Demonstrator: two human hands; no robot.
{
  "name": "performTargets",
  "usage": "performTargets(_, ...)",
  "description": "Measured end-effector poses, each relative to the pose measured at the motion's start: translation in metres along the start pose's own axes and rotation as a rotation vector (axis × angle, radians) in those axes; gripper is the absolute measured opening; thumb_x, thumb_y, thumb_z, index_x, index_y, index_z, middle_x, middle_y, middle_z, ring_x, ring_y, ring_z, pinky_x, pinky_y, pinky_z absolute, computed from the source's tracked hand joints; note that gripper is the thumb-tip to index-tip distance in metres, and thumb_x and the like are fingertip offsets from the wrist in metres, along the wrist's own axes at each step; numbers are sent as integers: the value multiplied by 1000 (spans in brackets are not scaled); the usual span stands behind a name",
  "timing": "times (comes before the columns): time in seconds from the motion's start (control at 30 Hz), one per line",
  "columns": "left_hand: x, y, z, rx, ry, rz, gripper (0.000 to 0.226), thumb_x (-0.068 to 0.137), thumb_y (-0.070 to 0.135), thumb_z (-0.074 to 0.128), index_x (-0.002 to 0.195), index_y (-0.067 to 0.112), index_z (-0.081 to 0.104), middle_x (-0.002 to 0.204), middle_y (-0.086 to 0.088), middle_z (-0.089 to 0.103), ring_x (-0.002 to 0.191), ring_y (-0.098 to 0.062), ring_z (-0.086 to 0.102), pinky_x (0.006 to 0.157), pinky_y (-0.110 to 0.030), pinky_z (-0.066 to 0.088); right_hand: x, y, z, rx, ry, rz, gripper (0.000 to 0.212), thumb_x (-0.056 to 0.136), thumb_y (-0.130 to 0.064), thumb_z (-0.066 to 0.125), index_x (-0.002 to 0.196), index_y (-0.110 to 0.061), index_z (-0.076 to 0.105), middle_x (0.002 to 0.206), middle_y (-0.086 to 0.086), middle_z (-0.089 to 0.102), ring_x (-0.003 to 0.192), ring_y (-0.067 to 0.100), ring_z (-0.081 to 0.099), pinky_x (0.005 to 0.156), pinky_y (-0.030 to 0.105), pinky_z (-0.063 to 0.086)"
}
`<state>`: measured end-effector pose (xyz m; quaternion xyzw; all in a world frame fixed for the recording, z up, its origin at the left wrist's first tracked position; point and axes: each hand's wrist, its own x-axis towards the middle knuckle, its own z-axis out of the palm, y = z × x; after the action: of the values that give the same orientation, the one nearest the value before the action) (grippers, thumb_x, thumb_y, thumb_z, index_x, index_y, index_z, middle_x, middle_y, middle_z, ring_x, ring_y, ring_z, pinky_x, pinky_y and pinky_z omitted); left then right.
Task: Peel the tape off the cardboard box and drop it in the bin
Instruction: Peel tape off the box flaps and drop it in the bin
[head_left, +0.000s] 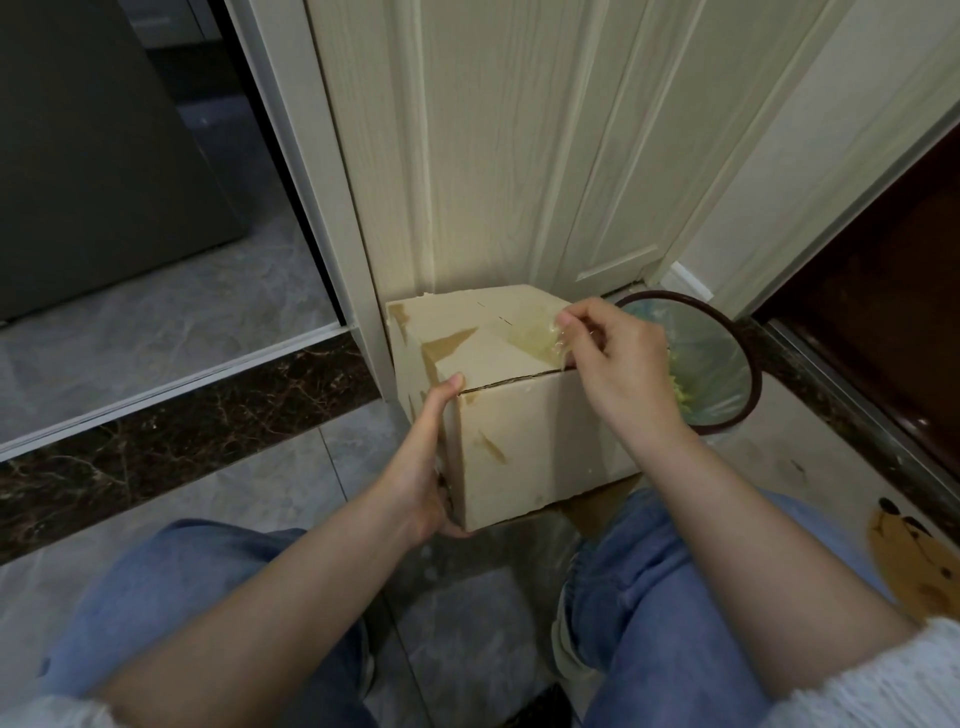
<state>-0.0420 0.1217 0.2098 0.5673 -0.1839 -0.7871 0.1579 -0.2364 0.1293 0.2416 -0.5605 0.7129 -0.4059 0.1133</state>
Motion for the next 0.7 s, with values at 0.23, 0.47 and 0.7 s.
performTargets(0.23,2,-2,-3,-13,9,-17,97,50,79,67,132,34,43,118,-15,52,111,-42,50,100,-66,41,0,7,0,-59,-106,30,26,102,-23,54,118,-12,72,123,2,52,108,8,52,97,17,38)
performTargets(0.47,6,-1,-6,-58,9,-40,97,51,79,66,130,29,43,116,-17,52,112,-44,50,101,-67,39,0,6,-2,-140,-194,46,40,103,-12,45,141,-7,54,134,4,48,107,-4,35,86,-11,16)
performTargets(0.7,5,1,-7,-64,2,-28,91,46,81,63,120,30,48,121,-19,54,117,-48,50,100,-67,40,4,11,-3,-127,-195,80,57,99,-1,40,155,-12,33,117,-4,53,108,5,43,94,10,25)
